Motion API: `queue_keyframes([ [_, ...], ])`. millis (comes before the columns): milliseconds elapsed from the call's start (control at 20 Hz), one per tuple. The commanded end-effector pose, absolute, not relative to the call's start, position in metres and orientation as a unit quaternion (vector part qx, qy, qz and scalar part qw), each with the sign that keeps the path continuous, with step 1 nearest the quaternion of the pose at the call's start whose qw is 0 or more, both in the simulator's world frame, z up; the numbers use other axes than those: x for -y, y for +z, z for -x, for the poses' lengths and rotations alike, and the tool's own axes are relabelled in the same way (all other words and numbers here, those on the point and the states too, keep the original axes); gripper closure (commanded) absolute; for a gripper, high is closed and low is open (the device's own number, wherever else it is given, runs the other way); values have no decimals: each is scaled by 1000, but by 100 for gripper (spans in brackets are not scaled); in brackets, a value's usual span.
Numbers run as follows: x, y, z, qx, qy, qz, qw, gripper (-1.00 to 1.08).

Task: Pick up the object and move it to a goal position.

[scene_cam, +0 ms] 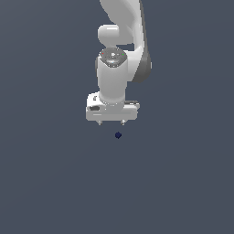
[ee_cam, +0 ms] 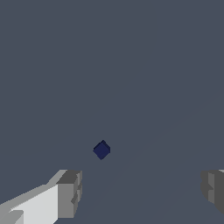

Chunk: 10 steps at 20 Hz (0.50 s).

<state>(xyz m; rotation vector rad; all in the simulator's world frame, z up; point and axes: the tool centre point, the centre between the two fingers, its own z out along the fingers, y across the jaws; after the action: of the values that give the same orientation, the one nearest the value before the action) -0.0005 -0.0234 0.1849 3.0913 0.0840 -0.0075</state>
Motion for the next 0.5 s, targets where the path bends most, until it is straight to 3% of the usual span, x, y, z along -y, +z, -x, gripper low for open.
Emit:
queue_keyframes([
  [0,23,180,1,-39,-3,-999,24,-92],
  [450,17,149,7,-126,-4,-992,21,-92],
])
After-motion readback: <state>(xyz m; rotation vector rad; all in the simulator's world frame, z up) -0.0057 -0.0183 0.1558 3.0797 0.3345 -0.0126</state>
